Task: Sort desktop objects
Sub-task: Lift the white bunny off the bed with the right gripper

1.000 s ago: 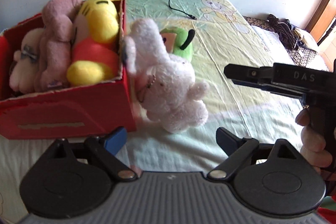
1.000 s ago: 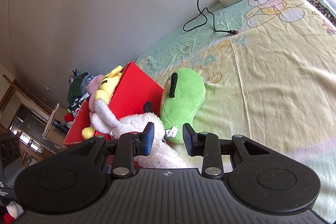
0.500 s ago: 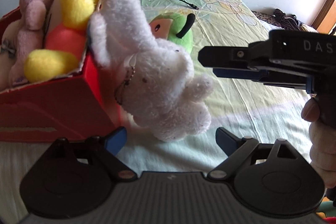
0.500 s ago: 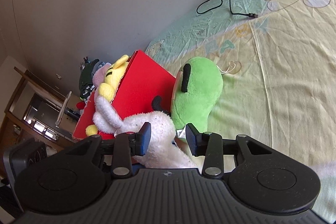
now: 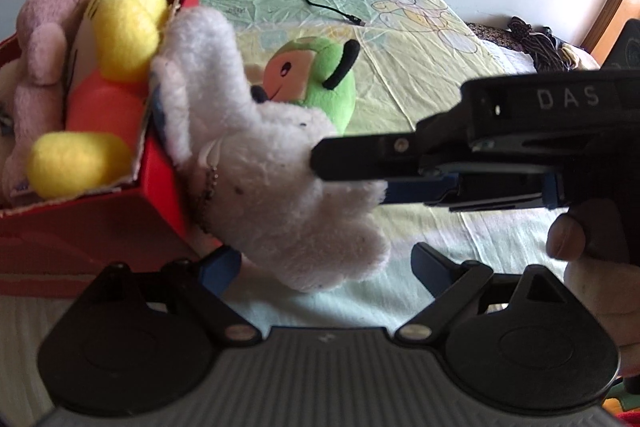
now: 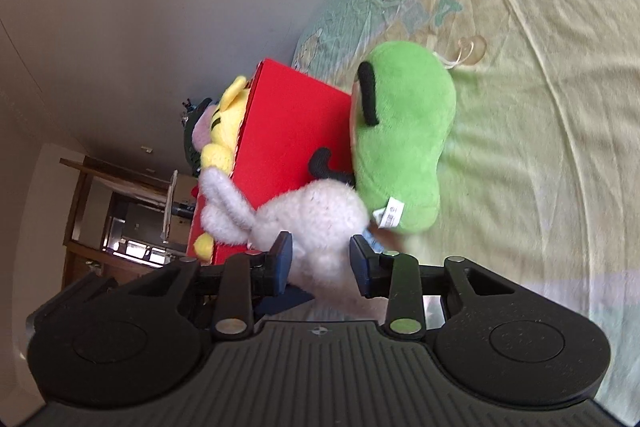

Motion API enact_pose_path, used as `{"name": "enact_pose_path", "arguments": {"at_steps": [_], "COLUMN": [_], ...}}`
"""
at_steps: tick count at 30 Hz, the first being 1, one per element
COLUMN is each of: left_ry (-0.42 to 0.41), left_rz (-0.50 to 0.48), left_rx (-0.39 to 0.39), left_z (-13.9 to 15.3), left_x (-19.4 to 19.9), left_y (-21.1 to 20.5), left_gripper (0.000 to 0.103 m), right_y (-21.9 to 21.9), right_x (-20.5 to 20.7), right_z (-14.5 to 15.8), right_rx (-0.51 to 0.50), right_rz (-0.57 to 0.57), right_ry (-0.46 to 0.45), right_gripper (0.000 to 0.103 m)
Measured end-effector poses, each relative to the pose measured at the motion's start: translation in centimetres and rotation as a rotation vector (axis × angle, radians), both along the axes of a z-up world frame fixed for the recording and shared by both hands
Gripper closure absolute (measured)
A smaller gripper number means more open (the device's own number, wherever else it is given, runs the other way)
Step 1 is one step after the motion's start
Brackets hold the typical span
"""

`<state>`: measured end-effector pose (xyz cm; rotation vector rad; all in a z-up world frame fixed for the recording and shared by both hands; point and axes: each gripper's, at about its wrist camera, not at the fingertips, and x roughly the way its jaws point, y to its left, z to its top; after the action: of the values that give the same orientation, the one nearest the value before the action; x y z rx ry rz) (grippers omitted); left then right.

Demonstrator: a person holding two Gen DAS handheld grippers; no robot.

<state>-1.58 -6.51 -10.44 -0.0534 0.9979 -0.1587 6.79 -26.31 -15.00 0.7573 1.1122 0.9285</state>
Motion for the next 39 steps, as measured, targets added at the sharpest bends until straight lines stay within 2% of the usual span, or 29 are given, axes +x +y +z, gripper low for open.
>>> {"name": "enact_pose_path", "arguments": {"at_steps": [3,8,14,17,21,25,29,32,34,37,39], "left_ry": [-0.012,-0.017,-0.038,-0.039,-0.019,-0.011,-0.022,-0.001,-0.001,0.007,0.019], "left_rz": [-0.031,-0.039,-0.044,-0.067,-0.044,-0.01,-0.007,-0.005,-0.01,0.003,0.021], "left_rx": [0.028,0.03,0.089,0.073,0.039,0.045,0.03,0.005,0.019,0.005,-0.019], "left_z": [0.3,0.2,0.3,0.4,0.2,-0.2,0.1,-0.4,-0.5,-0.6,-0.7], "left_x": [-0.4,-0.4,0.1,-0.8,-1.5,-1.7,-1.0,-0.6,-0.5,0.0,0.3], "left_y": [-0.3,-0.1,-0.4,-0.2,1.1,1.9,1.7,1.3,0.9,1.1,1.7], "left_gripper": [0.01,0.01,0.01,0.019,0.02,0.02,0.014,0.013,0.016,0.017,0.021], "right_y": [0.3,0.3,1.9,2.8,3.6,1.6,-0.2,0.1,0.6,0.8,0.0], "right_x": [-1.1,-1.5,-2.3,-2.9,-3.8,-3.4,-1.4,-0.3,0.0,0.5,0.8], "right_z": [0.7,1.0,1.5,1.6,2.1,3.3,1.9,0.1,-1.0,-1.9,-2.7], "right_rx": [-0.027,-0.023,-0.034,-0.009,0.0,-0.01,-0.071,-0.098,-0.067,-0.003,0.042], "right_rz": [0.019,0.029,0.086,0.122,0.17,0.083,-0.03,-0.036,-0.012,-0.018,-0.017], "right_ry": [-0.047,-0.044,-0.072,-0.055,-0.066,-0.148,-0.114,-0.087,-0.063,-0.017,0.038], "right_gripper": [0.069,0.069,0.068,0.067,0.067,0.068,0.068,0.068,0.067,0.066,0.066]}}
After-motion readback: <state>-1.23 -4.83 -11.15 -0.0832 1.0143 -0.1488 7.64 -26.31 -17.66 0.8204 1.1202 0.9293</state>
